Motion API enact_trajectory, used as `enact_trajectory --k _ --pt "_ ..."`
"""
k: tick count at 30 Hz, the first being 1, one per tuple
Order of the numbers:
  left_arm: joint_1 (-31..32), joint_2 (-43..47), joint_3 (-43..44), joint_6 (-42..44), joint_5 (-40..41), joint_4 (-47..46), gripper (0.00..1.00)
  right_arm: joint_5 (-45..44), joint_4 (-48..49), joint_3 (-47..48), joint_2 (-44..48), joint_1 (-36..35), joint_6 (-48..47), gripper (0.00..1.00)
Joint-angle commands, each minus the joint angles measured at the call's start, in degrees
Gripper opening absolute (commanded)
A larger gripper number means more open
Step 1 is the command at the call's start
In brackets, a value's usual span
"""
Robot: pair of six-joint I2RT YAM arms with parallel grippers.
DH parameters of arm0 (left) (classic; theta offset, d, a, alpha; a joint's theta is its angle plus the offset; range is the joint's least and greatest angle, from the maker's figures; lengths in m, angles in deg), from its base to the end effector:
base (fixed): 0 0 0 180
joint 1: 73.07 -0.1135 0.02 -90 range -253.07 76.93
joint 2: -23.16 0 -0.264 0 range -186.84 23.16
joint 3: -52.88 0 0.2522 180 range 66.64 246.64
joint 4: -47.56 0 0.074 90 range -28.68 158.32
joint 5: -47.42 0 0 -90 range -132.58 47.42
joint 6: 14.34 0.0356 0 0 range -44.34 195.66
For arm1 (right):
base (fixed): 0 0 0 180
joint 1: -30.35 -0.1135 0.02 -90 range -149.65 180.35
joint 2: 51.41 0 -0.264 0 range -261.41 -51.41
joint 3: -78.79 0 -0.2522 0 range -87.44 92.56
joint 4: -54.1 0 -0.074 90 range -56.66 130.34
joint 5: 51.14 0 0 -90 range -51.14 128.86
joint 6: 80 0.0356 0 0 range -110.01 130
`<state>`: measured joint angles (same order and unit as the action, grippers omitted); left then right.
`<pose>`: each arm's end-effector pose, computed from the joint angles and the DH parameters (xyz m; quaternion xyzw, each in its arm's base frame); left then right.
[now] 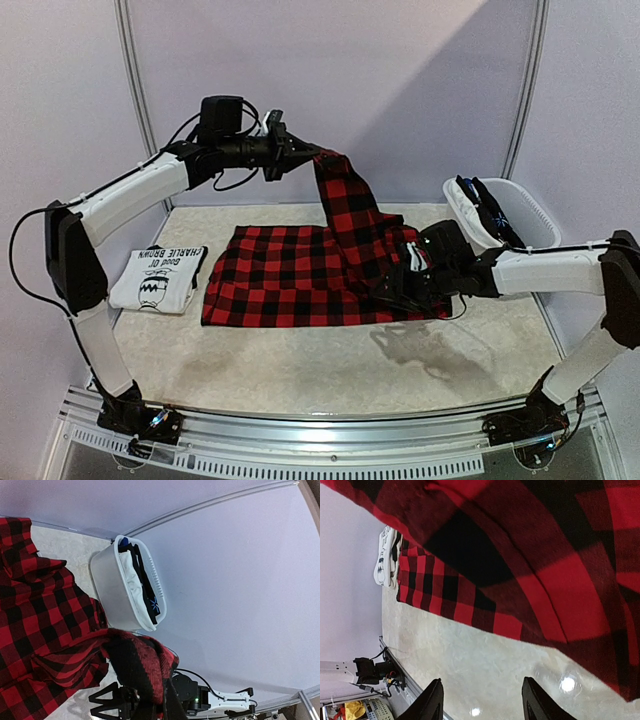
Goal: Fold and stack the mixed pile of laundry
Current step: Fold the flattened shirt at the center of the board.
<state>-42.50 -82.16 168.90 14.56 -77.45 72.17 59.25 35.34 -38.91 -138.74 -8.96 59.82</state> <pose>0.3666 -0.2402 0.3901 -0.0197 0.7735 -0.5862 0.2404 0.2349 0.2083 0.1962 0.0137 0.9078 0.3870 0.1609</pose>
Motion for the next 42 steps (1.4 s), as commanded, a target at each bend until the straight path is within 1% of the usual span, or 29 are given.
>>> enact_trajectory --k 1,7,10,15,17,19,22,25,28,31,35,38,42 --pt "-1.0 -1.1 2.1 -0.7 -1.2 -3.0 0.00 -5.5 -1.1 5.4 -6.2 1.6 -3.2 0.53" --pt "-1.3 -1.1 2.2 -0.2 -1.1 -2.8 0.00 -7.6 -5.9 14.5 -12.9 5.3 -7.7 0.52" --pt "-1.4 -0.9 1.7 0.2 -1.4 -3.4 0.00 -9.4 -11.6 21.3 -16.5 6.7 -12.6 0.52" --pt "-1.7 -0.6 -0.4 0.4 -1.6 -4.4 0.00 -16.2 -20.8 33.6 -23.0 9.8 -20.2 0.53" --pt "-1.7 -1.0 -0.6 1.4 -2.7 -4.9 0.00 -16.2 -22.0 36.9 -24.4 11.5 -22.4 0.53" --pt "-1.9 -2.1 -0.2 3.6 -4.6 -3.1 0.00 -15.1 -22.3 38.5 -24.9 12.7 -24.1 0.53" --pt "-2.4 -3.9 -0.2 11.5 -6.3 3.7 0.00 -12.9 -22.1 37.2 -23.3 13.4 -26.8 0.54" --pt "-2.5 -4.9 -0.2 22.0 -5.2 13.0 0.00 -9.6 -19.7 31.1 -18.5 13.5 -28.5 0.55" --pt "-2.6 -5.6 0.0 30.0 -3.5 20.6 0.00 -10.2 -18.0 24.0 -12.1 13.5 -27.6 0.56" --pt "-2.6 -6.2 -0.1 36.7 -1.6 26.8 0.00 -11.0 -18.3 19.3 -7.4 13.5 -26.4 0.56" --pt "-2.7 -6.5 0.0 44.6 1.4 35.1 0.00 -12.6 -20.6 17.4 -2.4 13.5 -25.5 0.56" --pt "-2.9 -5.6 -0.9 49.7 4.0 40.3 0.00 -13.9 -22.1 17.1 -0.2 13.5 -25.2 0.57" --pt "-4.4 -4.9 -2.9 51.8 9.1 45.7 0.00 -14.3 -23.3 17.2 1.9 13.5 -24.3 0.57"
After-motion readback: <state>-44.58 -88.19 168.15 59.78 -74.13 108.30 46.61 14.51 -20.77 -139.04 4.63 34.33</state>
